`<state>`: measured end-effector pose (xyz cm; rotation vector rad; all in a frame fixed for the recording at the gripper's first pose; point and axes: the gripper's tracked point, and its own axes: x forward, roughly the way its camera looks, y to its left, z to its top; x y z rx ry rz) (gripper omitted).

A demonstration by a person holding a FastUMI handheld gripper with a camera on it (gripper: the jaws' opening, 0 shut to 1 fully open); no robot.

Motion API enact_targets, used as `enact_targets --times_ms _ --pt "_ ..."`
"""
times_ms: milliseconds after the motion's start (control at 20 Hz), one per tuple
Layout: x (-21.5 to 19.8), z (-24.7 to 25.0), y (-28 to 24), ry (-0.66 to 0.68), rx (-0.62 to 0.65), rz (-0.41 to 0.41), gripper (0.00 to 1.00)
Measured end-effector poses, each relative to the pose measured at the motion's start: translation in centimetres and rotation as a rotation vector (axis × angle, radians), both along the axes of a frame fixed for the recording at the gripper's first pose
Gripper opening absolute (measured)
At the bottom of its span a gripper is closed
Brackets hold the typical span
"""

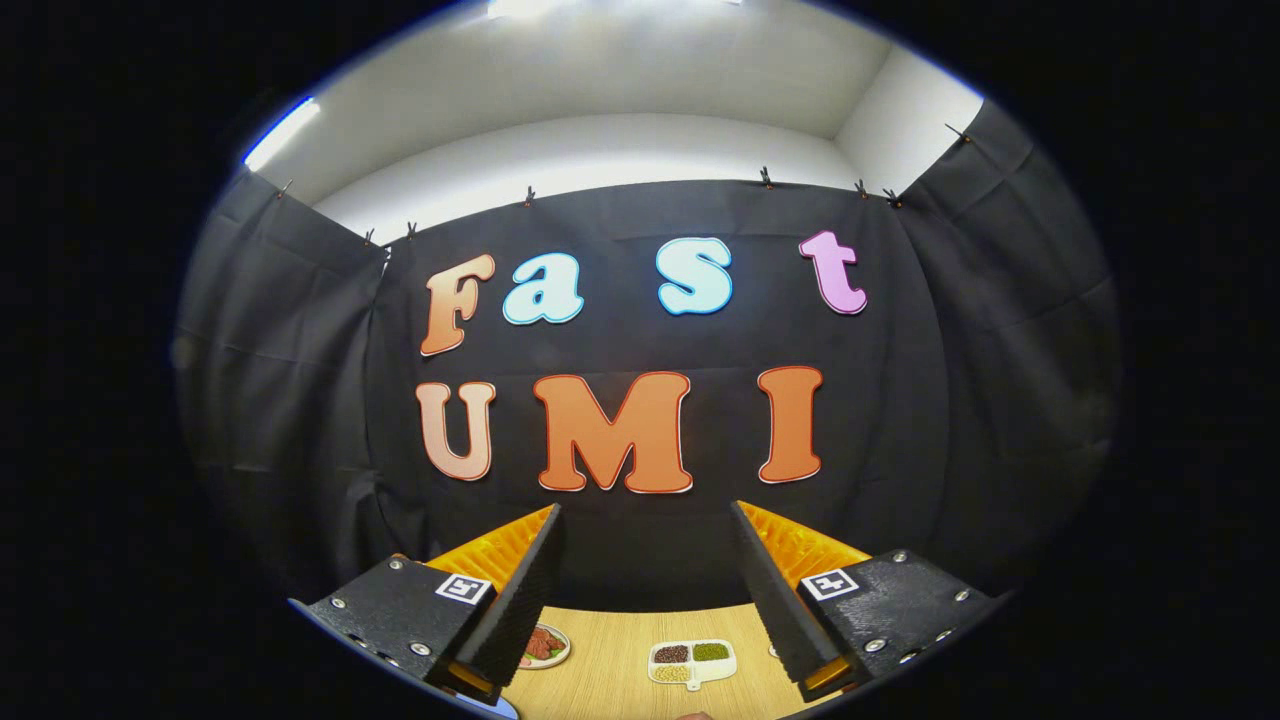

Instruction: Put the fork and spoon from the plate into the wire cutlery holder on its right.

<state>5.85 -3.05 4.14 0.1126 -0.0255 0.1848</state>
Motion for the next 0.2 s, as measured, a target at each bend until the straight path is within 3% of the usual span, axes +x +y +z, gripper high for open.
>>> enact_targets --times_ms 200 --pt "-0.45 0.34 0.08 -0.021 -0.017 0.000 0.97"
